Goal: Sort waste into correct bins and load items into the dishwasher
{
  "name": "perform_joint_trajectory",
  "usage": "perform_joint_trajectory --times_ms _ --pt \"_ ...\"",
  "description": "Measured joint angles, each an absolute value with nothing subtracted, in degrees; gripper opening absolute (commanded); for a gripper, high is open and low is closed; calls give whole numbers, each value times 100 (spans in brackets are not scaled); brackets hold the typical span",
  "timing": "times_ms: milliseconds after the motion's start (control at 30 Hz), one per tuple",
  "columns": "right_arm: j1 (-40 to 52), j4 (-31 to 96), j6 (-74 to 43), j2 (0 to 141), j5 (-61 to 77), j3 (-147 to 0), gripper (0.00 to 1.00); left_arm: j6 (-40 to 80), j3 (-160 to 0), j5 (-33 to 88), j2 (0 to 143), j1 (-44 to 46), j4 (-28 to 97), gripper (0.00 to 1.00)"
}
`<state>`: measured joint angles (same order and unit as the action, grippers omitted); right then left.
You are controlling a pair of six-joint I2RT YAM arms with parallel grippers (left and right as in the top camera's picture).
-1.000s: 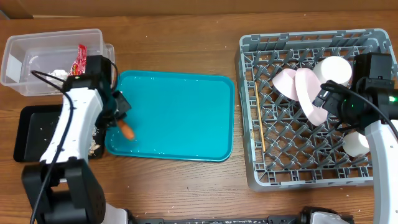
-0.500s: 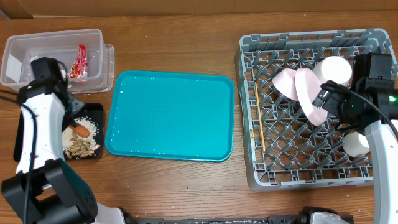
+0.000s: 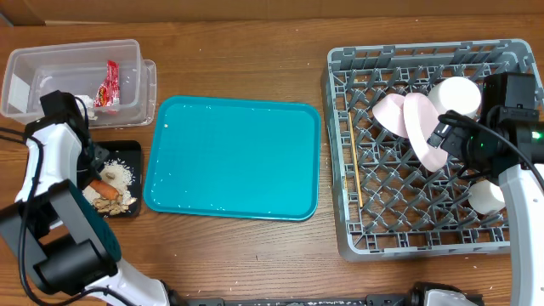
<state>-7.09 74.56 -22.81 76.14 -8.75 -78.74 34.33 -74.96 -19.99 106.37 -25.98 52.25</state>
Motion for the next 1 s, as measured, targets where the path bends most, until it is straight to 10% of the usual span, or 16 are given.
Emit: perform_joint_trajectory --times_ms 233,633,800,1000 --pt "-709 7456 -2283 7614 -878 -7874 99 3433 -7494 -2021 10711 -2598 5236 47" --pt "-694 7098 -1929 7614 -305 -7874 98 3142 -7846 -1693 10431 -2473 5747 51" --pt "-381 6628 -1236 7644 563 -7874 100 2217 -8340 -1120 9616 -1828 5892 85" --pt "235 6840 -709 7983 934 -7874 100 1247 -8779 -497 9059 -790 7356 92"
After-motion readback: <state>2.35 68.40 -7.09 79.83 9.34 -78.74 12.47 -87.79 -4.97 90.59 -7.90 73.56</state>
